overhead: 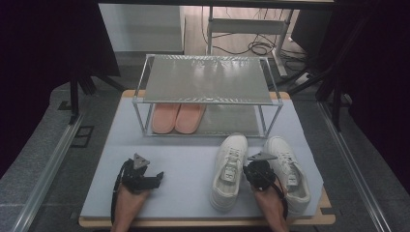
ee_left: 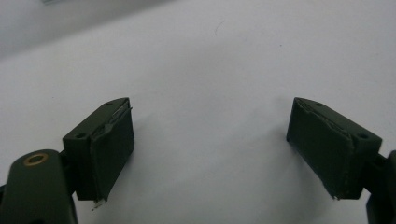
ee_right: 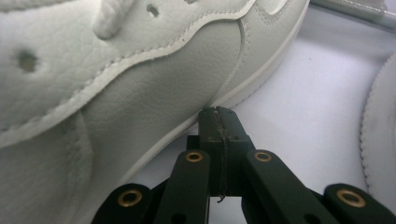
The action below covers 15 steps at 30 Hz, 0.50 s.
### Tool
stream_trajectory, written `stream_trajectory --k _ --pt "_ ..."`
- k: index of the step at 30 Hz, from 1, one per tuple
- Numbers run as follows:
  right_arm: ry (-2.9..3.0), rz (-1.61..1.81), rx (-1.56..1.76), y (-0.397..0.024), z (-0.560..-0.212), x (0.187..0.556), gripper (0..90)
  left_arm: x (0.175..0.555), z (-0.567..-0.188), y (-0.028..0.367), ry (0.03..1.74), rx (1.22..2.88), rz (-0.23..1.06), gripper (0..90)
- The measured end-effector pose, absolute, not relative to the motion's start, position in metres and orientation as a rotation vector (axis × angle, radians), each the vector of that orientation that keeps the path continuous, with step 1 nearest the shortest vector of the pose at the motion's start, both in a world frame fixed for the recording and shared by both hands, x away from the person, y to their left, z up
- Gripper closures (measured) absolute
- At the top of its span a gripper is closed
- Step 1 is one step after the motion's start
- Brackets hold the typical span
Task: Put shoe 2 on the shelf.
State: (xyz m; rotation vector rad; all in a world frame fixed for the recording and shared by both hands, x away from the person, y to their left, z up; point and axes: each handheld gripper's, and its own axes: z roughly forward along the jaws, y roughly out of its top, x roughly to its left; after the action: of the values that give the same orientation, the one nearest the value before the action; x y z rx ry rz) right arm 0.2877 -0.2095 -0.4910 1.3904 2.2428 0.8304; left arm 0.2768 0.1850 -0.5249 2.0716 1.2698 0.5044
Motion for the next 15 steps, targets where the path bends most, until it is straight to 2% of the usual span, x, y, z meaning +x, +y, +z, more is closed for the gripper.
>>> stream_trajectory --k 15 --pt "2.307 0.943 1.302 -0.189 -0.496 0.302 90.0 0.277 -0.525 0.185 1.27 2.071 0.504 15.1"
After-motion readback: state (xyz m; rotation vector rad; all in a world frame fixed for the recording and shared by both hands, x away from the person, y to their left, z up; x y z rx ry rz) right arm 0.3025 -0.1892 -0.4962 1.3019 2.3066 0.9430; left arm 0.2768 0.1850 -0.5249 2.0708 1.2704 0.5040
